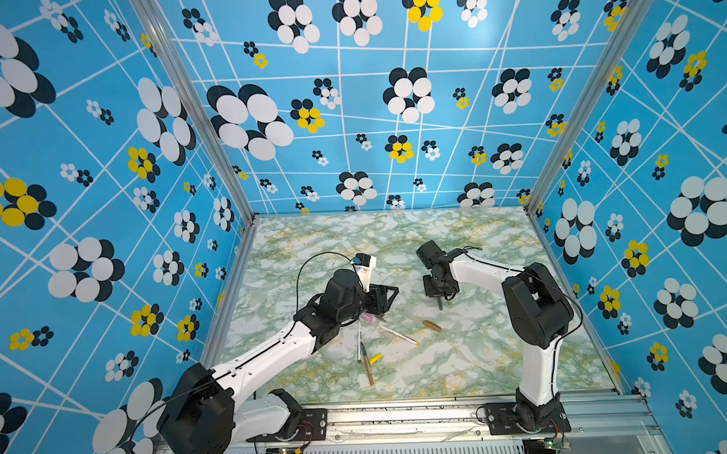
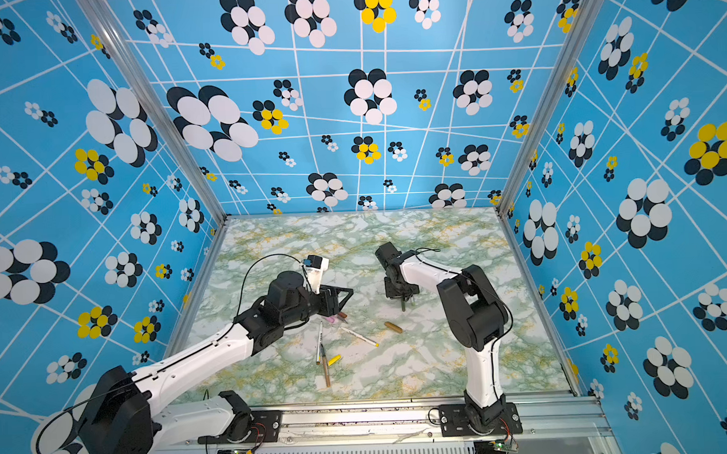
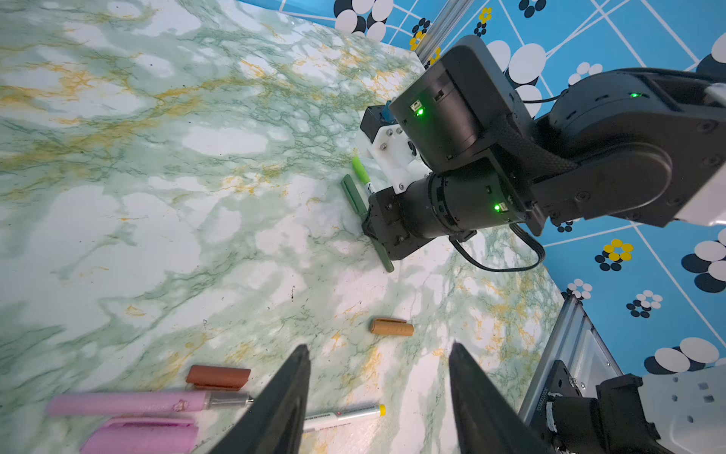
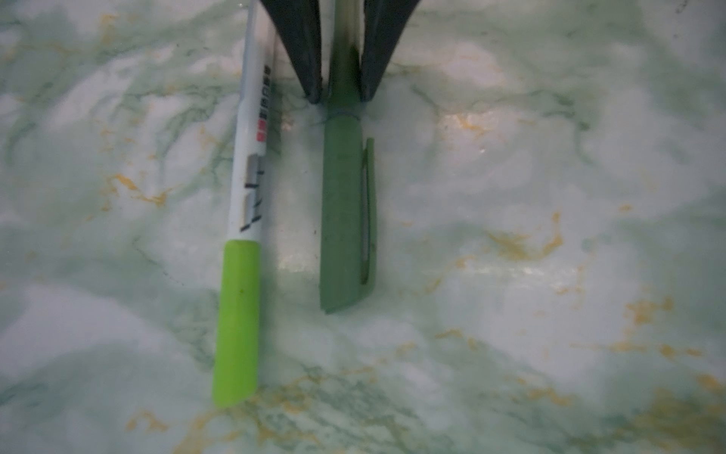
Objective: Insert the pens into the pen caps
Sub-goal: 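Lower the capped olive-green pen onto the table beside the lime-green marker, then open the right gripper and lift it while the left gripper reaches toward the tan pen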
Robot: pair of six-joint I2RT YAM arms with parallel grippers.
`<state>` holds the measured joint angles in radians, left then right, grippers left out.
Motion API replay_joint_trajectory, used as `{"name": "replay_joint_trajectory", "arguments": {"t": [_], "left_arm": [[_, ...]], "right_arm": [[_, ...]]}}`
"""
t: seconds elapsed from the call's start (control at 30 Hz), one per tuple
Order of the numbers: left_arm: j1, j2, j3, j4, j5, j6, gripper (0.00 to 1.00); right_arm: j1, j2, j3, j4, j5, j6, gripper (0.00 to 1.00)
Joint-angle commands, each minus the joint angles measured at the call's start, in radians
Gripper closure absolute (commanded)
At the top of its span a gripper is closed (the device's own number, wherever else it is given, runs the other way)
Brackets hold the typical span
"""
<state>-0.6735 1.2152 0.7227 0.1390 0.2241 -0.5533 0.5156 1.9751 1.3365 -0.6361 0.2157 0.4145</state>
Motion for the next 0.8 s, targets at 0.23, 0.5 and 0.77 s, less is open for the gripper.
{"name": "replay_joint_trajectory", "arguments": {"t": [0.23, 0.5, 0.77], "left_arm": [[0.009, -0.056, 0.037, -0.064, 0.002, 0.042, 0.39], [0.009, -0.113, 0.062, -0.206, -0.035, 0.080, 0.32], [0.014, -0.153, 0.086, -0.522, -0.260, -0.172, 0.18]], "right_arm": [[-0.005, -0.125, 0.027, -0.004, -0.036, -0.041, 0.68], [-0.005, -0.328, 0.021, -0.010, -0.177, -0.051, 0.62], [0.027, -0.456, -0.069, 0.037, -0.286, -0.092, 0.58]]}}
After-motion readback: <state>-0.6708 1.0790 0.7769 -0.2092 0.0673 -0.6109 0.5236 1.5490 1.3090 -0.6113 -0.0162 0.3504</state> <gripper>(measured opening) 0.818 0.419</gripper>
